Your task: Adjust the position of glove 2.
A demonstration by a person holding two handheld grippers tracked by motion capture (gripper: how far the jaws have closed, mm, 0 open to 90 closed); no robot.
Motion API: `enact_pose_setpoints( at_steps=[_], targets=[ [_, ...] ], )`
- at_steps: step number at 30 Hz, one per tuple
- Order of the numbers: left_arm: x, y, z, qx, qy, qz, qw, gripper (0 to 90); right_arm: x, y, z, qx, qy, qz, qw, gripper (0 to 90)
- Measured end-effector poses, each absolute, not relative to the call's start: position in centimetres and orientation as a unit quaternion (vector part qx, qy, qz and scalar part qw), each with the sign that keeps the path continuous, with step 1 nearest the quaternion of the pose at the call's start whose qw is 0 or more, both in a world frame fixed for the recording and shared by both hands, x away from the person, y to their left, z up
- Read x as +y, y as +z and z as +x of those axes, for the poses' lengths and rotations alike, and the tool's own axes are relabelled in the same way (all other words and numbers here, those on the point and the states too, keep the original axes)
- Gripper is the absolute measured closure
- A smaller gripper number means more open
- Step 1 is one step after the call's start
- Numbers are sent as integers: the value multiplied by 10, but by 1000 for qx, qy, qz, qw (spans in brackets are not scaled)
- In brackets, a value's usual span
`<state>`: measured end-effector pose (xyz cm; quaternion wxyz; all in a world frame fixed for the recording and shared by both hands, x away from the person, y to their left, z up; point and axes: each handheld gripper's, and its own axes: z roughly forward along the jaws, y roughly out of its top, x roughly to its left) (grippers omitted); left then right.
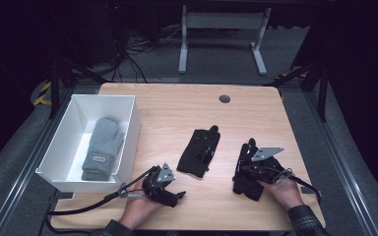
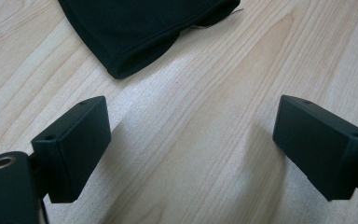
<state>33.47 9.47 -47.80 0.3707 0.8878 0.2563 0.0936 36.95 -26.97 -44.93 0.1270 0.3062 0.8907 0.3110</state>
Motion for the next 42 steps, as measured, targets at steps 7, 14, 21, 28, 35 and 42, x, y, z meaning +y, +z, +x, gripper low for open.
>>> enact_pose_setpoints(
  at_steps=[7,14,21,28,35,42],
  targets=[
    [95,-478,335,256,94,888,371,117,-246,-452,369,907,332,246,83,900],
    [95,-478,335,256,94,888,370,117,-228,-453,361,919,340,196,47,900],
    [97,-464,339,279,80,881,374,218,-235,-446,358,908,356,208,72,732],
    [85,-449,353,285,104,871,386,661,-242,-444,358,900,358,229,99,594],
    [66,-445,369,277,118,876,378,900,-244,-444,357,900,349,234,115,546],
    [61,-458,388,295,126,884,340,900,-257,-444,360,888,357,262,123,451]
  ],
)
